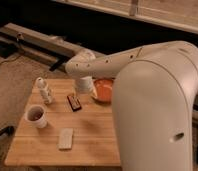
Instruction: Push the eraser across the table
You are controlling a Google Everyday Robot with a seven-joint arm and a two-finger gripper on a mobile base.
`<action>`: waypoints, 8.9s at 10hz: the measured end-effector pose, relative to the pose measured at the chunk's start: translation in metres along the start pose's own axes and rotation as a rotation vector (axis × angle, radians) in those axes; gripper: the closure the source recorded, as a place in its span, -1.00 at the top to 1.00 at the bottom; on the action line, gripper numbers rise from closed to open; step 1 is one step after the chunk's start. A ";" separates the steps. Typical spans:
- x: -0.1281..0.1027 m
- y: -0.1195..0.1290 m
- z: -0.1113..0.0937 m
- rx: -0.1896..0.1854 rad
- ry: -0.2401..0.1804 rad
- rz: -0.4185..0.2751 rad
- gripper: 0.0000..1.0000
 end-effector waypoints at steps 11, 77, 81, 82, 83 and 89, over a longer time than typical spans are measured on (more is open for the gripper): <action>0.000 0.000 0.000 0.000 0.000 0.000 0.38; 0.015 0.030 0.132 -0.026 0.200 -0.096 0.38; 0.037 0.023 0.131 -0.013 0.211 -0.092 0.38; 0.036 0.025 0.130 -0.019 0.212 -0.092 0.38; 0.036 0.028 0.129 -0.029 0.215 -0.097 0.38; 0.027 0.037 0.122 -0.055 0.212 -0.125 0.38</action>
